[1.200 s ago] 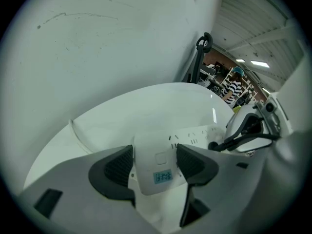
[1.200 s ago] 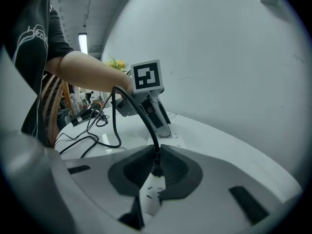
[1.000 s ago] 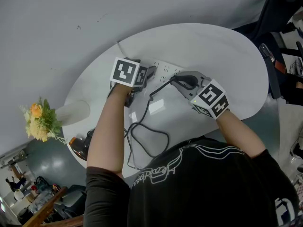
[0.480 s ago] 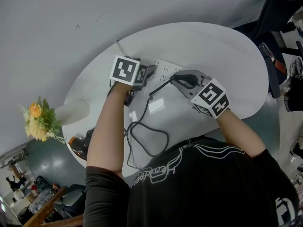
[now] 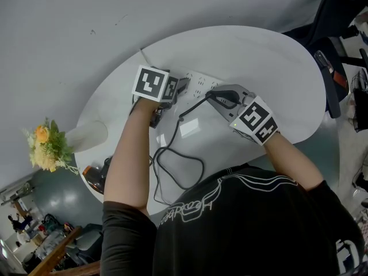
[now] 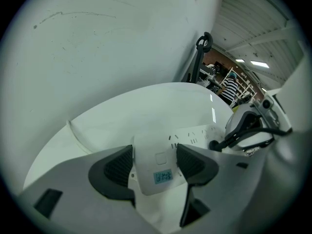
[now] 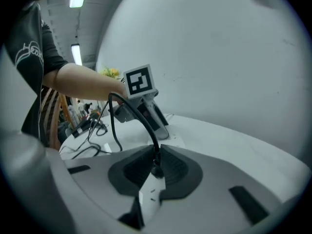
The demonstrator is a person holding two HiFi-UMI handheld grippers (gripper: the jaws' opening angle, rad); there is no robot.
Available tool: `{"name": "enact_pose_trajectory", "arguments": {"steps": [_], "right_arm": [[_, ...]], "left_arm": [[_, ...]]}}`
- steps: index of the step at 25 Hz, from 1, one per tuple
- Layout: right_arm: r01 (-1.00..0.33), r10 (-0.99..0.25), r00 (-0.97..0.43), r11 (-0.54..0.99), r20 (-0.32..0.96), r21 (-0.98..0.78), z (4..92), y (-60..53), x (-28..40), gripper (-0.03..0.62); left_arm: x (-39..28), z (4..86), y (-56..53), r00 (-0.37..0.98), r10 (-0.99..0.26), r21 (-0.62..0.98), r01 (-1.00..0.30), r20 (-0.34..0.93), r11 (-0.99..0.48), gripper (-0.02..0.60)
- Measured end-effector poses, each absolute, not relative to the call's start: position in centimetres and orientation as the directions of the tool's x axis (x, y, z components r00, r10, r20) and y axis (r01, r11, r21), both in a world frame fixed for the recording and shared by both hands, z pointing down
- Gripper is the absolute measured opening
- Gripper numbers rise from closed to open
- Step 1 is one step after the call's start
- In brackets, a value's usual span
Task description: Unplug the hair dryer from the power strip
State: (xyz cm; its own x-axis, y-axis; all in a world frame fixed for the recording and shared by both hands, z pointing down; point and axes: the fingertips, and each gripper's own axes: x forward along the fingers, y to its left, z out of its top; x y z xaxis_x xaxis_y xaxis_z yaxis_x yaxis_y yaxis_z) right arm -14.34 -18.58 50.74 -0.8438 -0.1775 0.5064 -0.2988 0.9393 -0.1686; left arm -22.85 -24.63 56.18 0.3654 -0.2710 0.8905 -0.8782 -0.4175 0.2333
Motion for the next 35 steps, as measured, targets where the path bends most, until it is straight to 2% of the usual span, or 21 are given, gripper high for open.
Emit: {"name": "enact_pose_trajectory", "arguments": {"steps": [3, 7, 15, 16, 17, 19, 20, 26, 31, 35], "right_arm": [[-0.333, -0.230, -0.900, 0.911, 0.370, -0.242, 46.9, -20.6, -14.3, 0.026], [-0.283, -0.196, -0.892, 0.945, 0.408, -0.166, 45.4, -20.7, -15.0, 0.026], [-0.306, -0.192, -0.896, 0.920, 0.400, -0.246, 45.0, -19.9, -13.1, 0.028], [-0.311, -0.195, -0.897, 0.916, 0.396, -0.253, 44.7, -19.8, -12.7, 0.028], [-0.316, -0.200, -0.898, 0.912, 0.391, -0.260, 44.4, -19.8, -12.3, 0.029], [-0.325, -0.213, -0.904, 0.905, 0.371, -0.273, 43.5, -19.7, -11.6, 0.032], [-0.328, -0.220, -0.908, 0.903, 0.357, -0.277, 42.9, -19.7, -11.3, 0.032], [-0.310, -0.232, -0.931, 0.910, 0.280, -0.276, 39.3, -18.1, -10.0, 0.032], [-0.284, -0.233, -0.950, 0.923, 0.209, -0.261, 35.5, -16.4, -8.6, 0.032], [-0.257, -0.225, -0.963, 0.935, 0.152, -0.246, 33.0, -14.6, -7.1, 0.032]], "left_arm": [[-22.8, 56.2, -24.8, 0.370, -0.277, 0.234, -0.877, 0.887, -0.419, 0.276], [-23.0, 56.2, -24.5, 0.364, -0.277, 0.230, -0.880, 0.889, -0.415, 0.276], [-23.2, 55.7, -24.6, 0.340, -0.310, 0.203, -0.895, 0.888, -0.398, 0.271], [-23.4, 55.6, -24.5, 0.324, -0.324, 0.195, -0.907, 0.889, -0.374, 0.262], [-23.7, 55.2, -24.5, 0.304, -0.347, 0.181, -0.922, 0.887, -0.343, 0.221], [-24.5, 53.9, -24.7, 0.265, -0.417, 0.147, -0.944, 0.870, -0.294, 0.099], [-24.9, 53.0, -24.9, 0.257, -0.452, 0.139, -0.950, 0.854, -0.279, 0.092], [-25.2, 45.2, -23.6, 0.287, -0.639, 0.196, -0.958, 0.714, -0.212, 0.050], [-23.4, 36.6, -19.8, 0.340, -0.790, 0.266, -0.936, 0.510, -0.232, 0.011], [-20.3, 31.1, -14.4, 0.422, -0.839, 0.411, -0.871, 0.343, -0.269, 0.005]]}}
